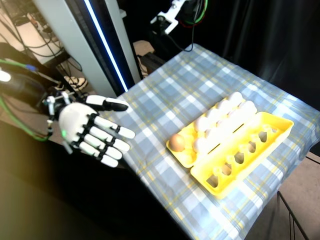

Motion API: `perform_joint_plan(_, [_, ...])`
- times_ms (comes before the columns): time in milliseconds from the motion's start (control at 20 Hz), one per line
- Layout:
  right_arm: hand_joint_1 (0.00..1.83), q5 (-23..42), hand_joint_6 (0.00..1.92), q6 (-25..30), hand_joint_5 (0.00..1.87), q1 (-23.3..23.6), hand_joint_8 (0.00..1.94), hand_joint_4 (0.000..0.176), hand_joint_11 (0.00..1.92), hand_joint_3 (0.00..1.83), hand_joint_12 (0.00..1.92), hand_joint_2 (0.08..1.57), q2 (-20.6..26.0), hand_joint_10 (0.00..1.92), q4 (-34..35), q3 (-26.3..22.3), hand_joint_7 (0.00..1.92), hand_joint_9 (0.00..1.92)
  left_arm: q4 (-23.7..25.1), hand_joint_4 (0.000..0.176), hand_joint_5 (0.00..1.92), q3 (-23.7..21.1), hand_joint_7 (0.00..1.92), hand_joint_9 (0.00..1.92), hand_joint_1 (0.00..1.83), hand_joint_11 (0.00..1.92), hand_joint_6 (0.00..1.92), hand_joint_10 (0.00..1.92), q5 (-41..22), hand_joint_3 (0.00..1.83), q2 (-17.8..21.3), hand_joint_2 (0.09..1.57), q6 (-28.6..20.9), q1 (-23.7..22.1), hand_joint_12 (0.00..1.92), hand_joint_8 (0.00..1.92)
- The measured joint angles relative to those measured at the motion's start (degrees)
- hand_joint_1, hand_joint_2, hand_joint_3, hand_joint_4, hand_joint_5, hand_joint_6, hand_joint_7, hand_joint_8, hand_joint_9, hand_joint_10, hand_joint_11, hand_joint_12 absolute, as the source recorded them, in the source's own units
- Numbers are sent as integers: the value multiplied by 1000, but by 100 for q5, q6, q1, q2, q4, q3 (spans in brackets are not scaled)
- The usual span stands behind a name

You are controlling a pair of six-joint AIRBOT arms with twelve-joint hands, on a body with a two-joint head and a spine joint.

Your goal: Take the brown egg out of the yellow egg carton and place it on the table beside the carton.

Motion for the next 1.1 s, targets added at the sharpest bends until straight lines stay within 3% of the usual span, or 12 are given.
perform_joint_plan(50, [249,-85,1,2,193,146,6,75,73,0,101,1150,7,4,-76,122,225,106,-11,0,661,0,1211,1329,335,1124,1828,1921,-7,3,0,1379,0,0,1921,1921])
perform_joint_plan(200, [291,-765,3,9,246,527,10,23,58,0,71,1165,-31,13,-358,391,419,230,-20,0,663,0,1202,1313,342,1122,1833,1921,-4,0,0,1375,0,0,1921,1921])
perform_joint_plan(250, [274,-955,1,9,246,662,13,20,62,7,68,1187,-61,19,-461,485,458,272,-13,0,661,0,1220,1324,317,1120,1834,1921,0,2,0,1379,0,0,1921,1921])
perform_joint_plan(350, [244,-1513,0,9,234,1047,16,17,48,0,56,1184,-175,13,-763,756,496,286,-13,0,712,0,1240,1336,304,1134,1871,1921,-9,3,0,1389,0,0,1921,1921])
perform_joint_plan(400, [233,-1663,6,11,249,1152,14,34,56,0,58,1177,-221,14,-844,820,503,294,-20,0,746,0,1234,1333,312,1136,1866,1921,-7,0,0,1384,0,0,1921,1921])
perform_joint_plan(450, [244,-1961,7,9,257,1349,12,40,50,0,54,1176,-330,12,-1014,962,507,297,-26,0,746,0,1220,1316,313,1127,1865,1921,-4,0,0,1384,0,0,1921,1921])
perform_joint_plan(550, [244,-2406,8,11,270,1631,11,41,55,0,52,1172,-509,13,-1237,1176,520,314,-4,0,703,0,1138,1211,342,998,1772,1921,-4,0,0,1387,0,2,1921,1921])
perform_joint_plan(650, [261,-2669,10,9,298,1786,12,27,52,0,45,1168,-640,13,-1366,1292,551,337,-9,0,733,0,1116,1169,308,953,1823,1921,-4,2,0,1397,-2,0,1921,1921])
perform_joint_plan(750, [273,-2968,12,11,326,1867,9,28,40,0,36,1157,-802,8,-1491,1427,565,341,-26,0,709,0,1127,1203,329,1001,1689,1921,-7,0,0,1385,0,0,1921,1921])
perform_joint_plan(900, [382,-3324,11,11,402,1891,14,5,50,0,28,1169,-914,9,-1517,1528,647,401,-17,0,739,0,1180,1270,341,1061,1888,1921,-7,0,0,1381,-2,0,1921,1921])
perform_joint_plan(1050, [443,-3407,13,11,491,1891,6,19,47,1,16,1174,-914,2,-1547,1556,702,430,-20,0,692,0,1192,1299,356,1127,1893,1921,-4,1,0,1385,-2,0,1921,1921])
perform_joint_plan(1100, [435,-3421,16,11,509,1891,1,17,45,0,14,1167,-911,0,-1569,1563,687,414,-20,0,767,0,1228,1323,338,1150,1915,1921,0,4,0,1395,-2,0,1921,1921])
